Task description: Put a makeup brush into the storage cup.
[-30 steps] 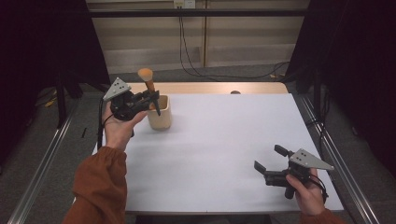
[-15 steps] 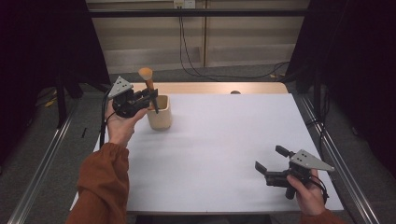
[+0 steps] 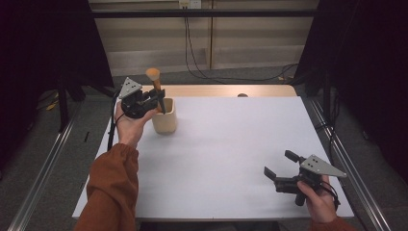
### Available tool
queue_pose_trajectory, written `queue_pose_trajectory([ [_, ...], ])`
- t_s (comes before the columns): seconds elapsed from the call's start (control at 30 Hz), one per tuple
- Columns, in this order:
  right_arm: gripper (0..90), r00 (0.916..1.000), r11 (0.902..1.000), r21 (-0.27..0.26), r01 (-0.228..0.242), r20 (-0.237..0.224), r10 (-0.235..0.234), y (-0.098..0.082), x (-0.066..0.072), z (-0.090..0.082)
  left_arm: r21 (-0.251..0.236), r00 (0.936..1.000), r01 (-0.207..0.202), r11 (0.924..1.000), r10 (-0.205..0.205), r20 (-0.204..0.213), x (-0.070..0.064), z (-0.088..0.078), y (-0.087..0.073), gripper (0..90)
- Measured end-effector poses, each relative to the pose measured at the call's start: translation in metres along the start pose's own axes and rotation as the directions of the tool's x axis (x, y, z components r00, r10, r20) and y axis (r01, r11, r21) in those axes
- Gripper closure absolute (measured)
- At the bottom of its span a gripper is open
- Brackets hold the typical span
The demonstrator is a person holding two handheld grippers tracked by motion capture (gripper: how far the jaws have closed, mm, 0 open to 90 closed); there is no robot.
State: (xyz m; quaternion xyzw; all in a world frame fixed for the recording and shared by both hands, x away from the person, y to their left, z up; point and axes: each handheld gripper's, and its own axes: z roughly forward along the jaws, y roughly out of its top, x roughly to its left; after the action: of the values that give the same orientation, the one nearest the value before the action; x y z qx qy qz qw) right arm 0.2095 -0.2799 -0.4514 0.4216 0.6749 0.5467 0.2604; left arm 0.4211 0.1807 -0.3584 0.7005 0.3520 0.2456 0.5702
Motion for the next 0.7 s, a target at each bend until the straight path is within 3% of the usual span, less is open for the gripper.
queue_pose_trajectory([
  [0.13, 0.0, 1.0, 1.0, -0.003, 0.002, -0.006, -0.002, 0.0, 0.001, 0.0, 0.002, 0.9999, 0.0, 1.0, 0.0, -0.014, 0.0, 0.004, -0.001, 74.2],
  [0.23, 0.0, 1.0, 1.0, -0.002, 0.001, -0.005, -0.001, 0.0, 0.001, 0.0, 0.005, 0.9995, -0.025, 0.9997, 0.025, -0.017, 0.0, 0.005, 0.0, 74.2],
  [0.47, 0.0, 1.0, 1.0, 0.002, -0.001, -0.009, 0.001, 0.0, 0.001, 0.001, 0.013, 0.9995, -0.015, 0.9998, 0.015, -0.028, 0.006, 0.006, -0.001, 74.2],
  [0.7, 0.0, 1.0, 1.0, 0.004, -0.002, -0.009, 0.002, -0.001, 0.003, 0.001, 0.046, 0.9996, -0.025, 0.9986, 0.025, -0.011, 0.003, 0.015, -0.008, 74.2],
])
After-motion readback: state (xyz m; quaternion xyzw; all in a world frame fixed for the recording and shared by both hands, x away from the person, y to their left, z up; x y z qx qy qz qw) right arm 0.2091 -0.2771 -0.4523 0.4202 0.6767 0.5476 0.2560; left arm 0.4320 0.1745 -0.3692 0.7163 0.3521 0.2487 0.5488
